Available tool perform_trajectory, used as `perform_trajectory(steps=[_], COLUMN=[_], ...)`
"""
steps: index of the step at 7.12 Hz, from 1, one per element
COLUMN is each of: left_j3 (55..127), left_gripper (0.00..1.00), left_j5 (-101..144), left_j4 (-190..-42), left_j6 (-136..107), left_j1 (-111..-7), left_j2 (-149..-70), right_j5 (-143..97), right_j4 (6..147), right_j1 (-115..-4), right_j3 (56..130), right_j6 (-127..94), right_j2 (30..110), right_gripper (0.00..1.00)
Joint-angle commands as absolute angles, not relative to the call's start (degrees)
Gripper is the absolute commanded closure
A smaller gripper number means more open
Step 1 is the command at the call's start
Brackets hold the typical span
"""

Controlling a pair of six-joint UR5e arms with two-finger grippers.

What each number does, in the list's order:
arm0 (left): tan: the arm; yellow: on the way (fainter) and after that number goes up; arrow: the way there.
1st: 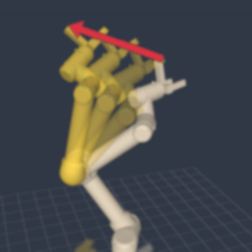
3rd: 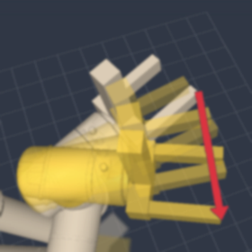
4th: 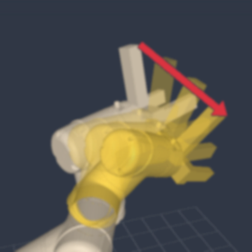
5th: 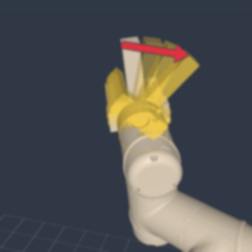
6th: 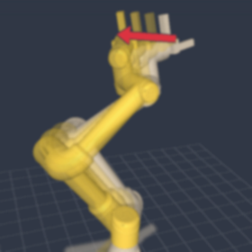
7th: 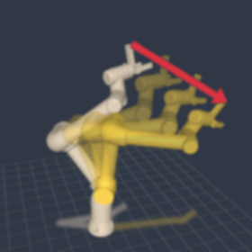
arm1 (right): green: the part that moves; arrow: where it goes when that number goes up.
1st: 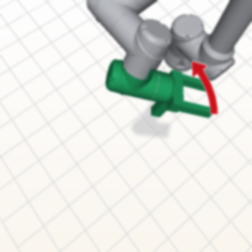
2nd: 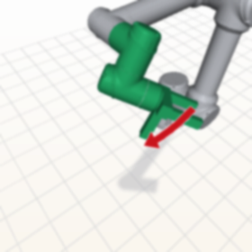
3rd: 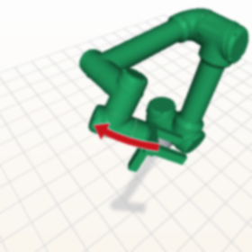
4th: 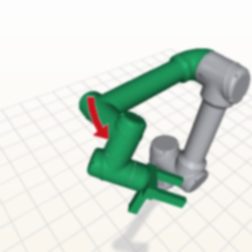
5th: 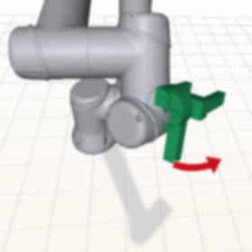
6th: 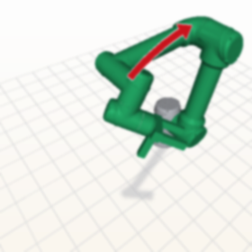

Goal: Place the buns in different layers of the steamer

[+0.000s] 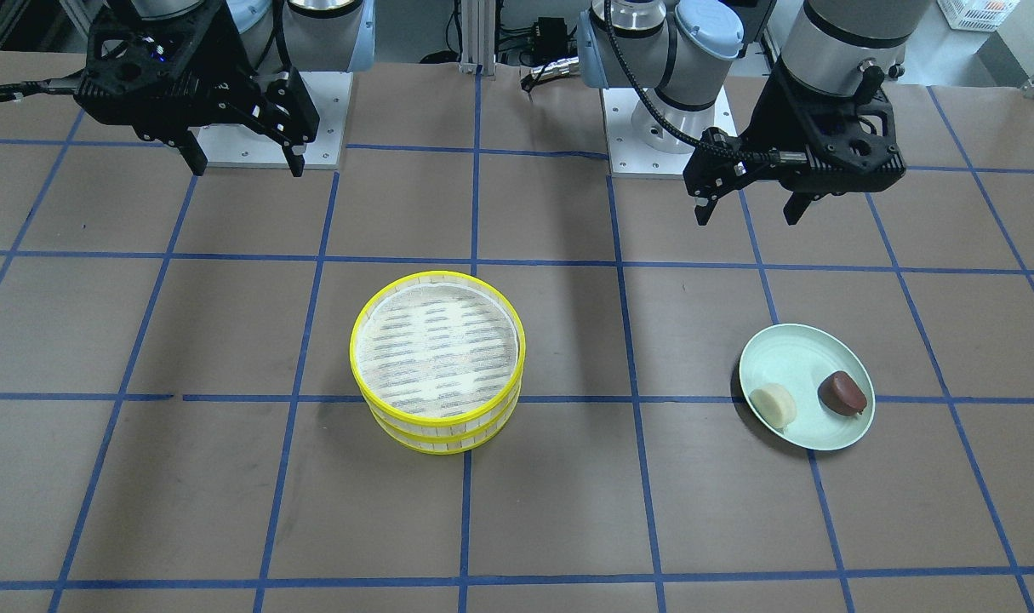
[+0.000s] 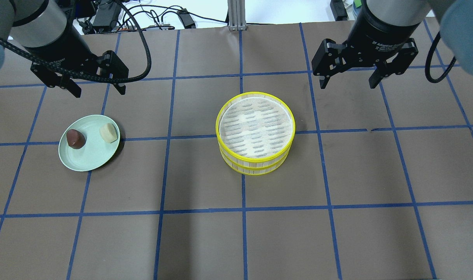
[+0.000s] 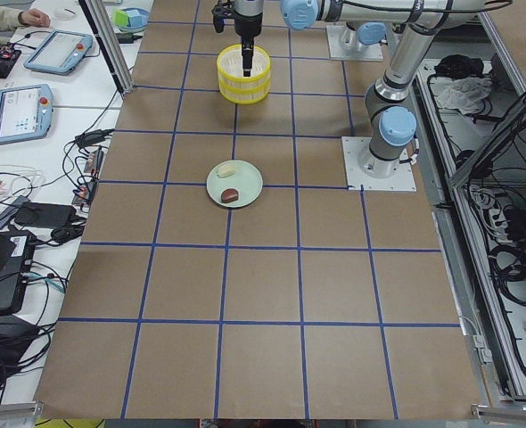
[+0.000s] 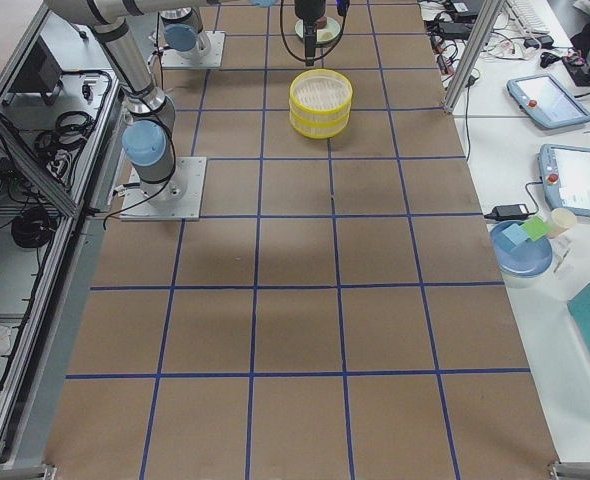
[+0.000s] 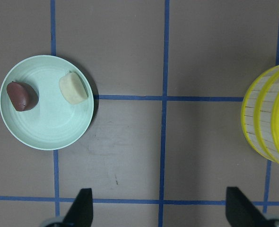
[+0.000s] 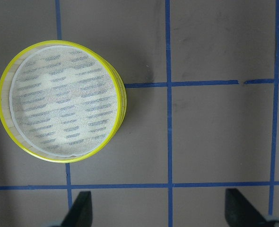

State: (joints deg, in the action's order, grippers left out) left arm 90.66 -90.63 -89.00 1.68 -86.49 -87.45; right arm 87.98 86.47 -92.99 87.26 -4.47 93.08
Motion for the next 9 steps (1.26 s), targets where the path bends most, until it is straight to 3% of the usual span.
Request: perform_trajectory(steps=[1, 9], left_j3=[90.5, 90.5], left_gripper=[0.00, 0.00], left_j5=[-90.7, -91.0], left_j4=[-89.0, -89.7], left_j6=[1.7, 1.8], left_j1=[-86.7, -86.3], left_j2=[-87.3, -87.2], right_j5=[88.0, 87.9], right_j4=[86.4, 86.2], right_j1=[-93.0, -93.0], right_j3=[87.3, 87.5], right_j6=[-4.3, -3.9], right_j2=[93.1, 93.2], right_gripper=[0.00, 0.00])
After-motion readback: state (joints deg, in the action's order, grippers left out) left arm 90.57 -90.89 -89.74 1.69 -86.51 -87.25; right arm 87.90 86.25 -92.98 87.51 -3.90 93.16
